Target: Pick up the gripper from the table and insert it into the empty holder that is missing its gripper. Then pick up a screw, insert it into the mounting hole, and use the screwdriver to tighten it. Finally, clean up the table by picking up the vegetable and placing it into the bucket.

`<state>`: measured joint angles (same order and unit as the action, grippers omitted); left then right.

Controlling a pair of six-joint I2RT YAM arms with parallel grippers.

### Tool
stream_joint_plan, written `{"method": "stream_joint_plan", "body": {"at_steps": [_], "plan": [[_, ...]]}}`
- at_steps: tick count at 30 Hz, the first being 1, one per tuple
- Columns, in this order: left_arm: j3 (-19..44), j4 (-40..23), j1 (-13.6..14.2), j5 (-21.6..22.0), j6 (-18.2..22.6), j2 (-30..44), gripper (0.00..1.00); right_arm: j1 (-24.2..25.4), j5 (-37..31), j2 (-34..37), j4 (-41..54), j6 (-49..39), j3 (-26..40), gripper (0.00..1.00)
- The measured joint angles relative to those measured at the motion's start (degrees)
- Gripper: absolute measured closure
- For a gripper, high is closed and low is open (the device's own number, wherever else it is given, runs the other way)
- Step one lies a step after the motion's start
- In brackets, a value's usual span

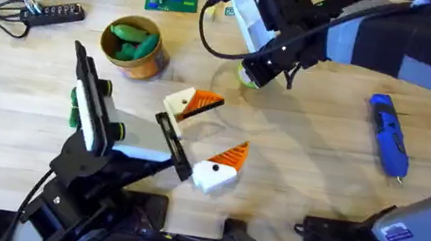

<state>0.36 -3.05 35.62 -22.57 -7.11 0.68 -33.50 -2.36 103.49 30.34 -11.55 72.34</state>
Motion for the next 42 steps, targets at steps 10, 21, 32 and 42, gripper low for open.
{"method": "stream_joint_plan", "body": {"at_steps": [10, 21, 32, 42], "plan": [[0.0, 0.0, 0.0, 0.0, 0.0, 0.0, 0.026, 0.0, -0.4, -7.3, 5.0, 0.0, 1.5, 0.994], [0.0, 0.0, 0.0, -0.2, 0.0, 0.0, 0.026, -1.8, -0.4, -11.8, 23.5, 0.0, 14.9, 0.994], [0.0, 0.0, 0.0, -0.2, 0.0, 0.0, 0.026, -11.7, 0.2, -10.5, 37.6, 1.3, 28.3, 0.994], [0.0, 0.0, 0.0, -0.2, 0.0, 0.0, 0.025, -17.6, 6.6, -9.4, 39.5, 4.9, 32.4, 0.994]]}}
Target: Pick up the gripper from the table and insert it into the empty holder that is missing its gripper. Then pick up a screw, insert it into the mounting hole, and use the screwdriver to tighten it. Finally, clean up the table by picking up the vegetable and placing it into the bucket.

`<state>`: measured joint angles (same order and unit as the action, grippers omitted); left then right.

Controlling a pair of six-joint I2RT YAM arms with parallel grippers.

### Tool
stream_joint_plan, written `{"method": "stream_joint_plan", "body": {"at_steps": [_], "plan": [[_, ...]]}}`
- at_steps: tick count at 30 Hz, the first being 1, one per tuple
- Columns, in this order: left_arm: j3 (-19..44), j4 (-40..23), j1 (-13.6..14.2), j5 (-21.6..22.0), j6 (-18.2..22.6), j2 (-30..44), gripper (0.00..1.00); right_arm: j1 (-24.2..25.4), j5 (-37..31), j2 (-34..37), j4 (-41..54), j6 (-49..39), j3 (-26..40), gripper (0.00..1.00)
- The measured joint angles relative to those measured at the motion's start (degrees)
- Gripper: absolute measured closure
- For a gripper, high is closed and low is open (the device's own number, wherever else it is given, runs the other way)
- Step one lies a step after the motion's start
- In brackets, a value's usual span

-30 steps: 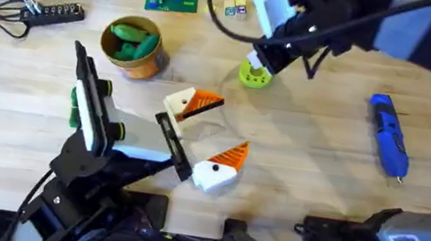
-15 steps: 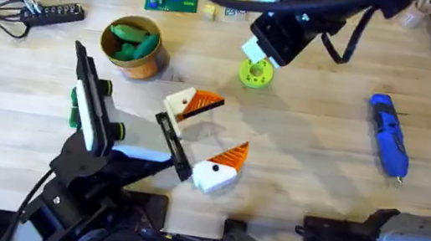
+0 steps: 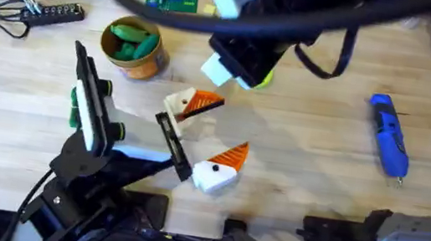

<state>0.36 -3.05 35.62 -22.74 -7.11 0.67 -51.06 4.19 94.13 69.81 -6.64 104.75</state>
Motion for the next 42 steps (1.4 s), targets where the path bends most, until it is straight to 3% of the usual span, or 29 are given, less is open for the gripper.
{"method": "stream_joint_plan", "body": {"at_steps": [9, 42], "plan": [[0.0, 0.0, 0.0, 0.0, 0.0, 0.0, 0.026, -5.7, 1.3, 0.9, -2.3, 0.5, 0.1, 0.994], [0.0, 0.0, 0.0, 0.0, -0.2, 0.0, 0.026, -5.7, 1.9, 6.9, -2.3, 0.7, 0.1, 0.994]]}}
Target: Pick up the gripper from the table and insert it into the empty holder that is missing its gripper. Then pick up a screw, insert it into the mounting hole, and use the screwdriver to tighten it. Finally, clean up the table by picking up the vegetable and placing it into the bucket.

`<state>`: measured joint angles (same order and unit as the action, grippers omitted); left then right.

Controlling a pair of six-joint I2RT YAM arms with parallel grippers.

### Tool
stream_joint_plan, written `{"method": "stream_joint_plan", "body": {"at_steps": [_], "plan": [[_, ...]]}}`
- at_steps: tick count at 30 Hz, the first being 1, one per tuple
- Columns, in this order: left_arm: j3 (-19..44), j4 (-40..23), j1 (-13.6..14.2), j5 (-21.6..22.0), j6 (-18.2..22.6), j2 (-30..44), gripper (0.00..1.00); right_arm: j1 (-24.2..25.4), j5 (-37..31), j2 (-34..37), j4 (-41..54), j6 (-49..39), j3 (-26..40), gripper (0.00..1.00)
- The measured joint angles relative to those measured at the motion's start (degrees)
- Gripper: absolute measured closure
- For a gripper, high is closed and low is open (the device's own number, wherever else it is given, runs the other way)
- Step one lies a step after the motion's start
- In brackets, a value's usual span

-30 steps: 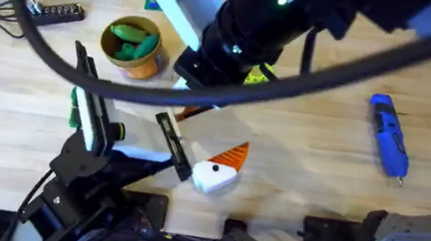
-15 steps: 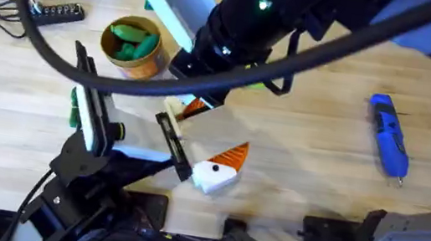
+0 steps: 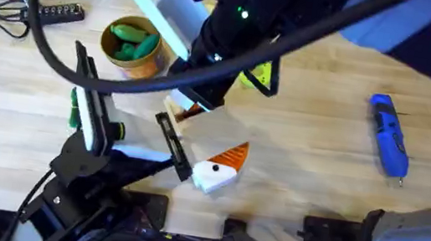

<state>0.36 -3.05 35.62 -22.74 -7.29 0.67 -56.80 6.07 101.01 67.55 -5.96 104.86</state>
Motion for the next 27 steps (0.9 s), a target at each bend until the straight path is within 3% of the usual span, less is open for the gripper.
{"method": "stream_joint_plan", "body": {"at_steps": [18, 23, 27], "plan": [[0.0, 0.0, 0.0, 0.0, 0.0, 0.0, 0.026, 0.0, 0.9, 0.0, 0.0, 0.1, 0.0, 0.977], [0.0, 0.0, 0.0, 0.0, 0.0, 0.0, 0.026, 0.0, 0.9, 0.0, 0.0, 0.3, 0.0, 0.798], [0.0, 0.0, 0.0, 0.0, 0.0, 0.0, 0.026, 0.0, 0.9, 0.0, 0.0, 0.5, 0.0, 0.365]]}}
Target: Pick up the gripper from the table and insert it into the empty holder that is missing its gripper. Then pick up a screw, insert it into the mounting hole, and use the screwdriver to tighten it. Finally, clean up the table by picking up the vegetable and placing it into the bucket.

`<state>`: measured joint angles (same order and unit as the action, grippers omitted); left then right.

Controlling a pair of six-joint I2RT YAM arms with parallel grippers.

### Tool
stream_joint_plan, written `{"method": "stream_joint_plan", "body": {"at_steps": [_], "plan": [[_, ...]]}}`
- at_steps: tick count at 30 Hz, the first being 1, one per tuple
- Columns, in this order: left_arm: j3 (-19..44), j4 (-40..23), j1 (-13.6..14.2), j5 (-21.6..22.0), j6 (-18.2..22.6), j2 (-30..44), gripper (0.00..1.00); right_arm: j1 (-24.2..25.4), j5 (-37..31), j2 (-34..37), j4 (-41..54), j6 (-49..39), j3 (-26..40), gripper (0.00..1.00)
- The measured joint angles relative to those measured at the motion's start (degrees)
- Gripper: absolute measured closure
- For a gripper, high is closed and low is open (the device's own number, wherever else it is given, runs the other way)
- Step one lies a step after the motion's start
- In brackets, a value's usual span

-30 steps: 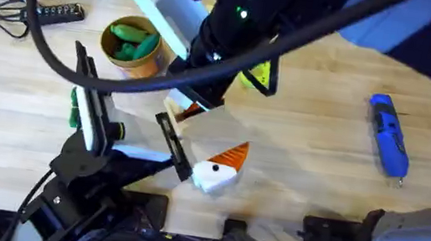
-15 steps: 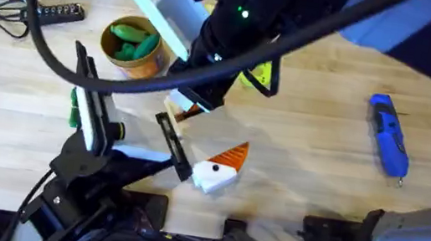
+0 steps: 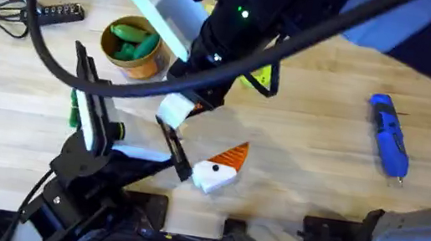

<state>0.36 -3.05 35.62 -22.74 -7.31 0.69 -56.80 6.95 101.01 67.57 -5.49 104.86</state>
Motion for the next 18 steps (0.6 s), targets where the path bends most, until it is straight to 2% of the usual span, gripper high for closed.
{"method": "stream_joint_plan", "body": {"at_steps": [2, 3, 12, 18], "plan": [[0.0, 0.0, 0.0, 0.0, 0.0, 0.0, 0.026, 0.0, 0.0, 0.0, 0.0, 0.0, 0.0, 0.102], [0.0, 0.0, 0.0, 0.0, 0.0, 0.0, 0.027, 0.0, -0.1, 0.0, 0.0, -0.2, 0.0, 0.056], [0.0, 0.0, 0.0, 0.0, 0.0, 0.0, 0.026, 1.1, -0.1, 0.0, 0.5, -0.1, 0.0, 0.028], [0.0, 0.0, 0.0, 0.0, 0.0, 0.0, 0.026, 6.5, -1.4, -3.4, 4.0, 0.0, 0.0, 0.025]]}}
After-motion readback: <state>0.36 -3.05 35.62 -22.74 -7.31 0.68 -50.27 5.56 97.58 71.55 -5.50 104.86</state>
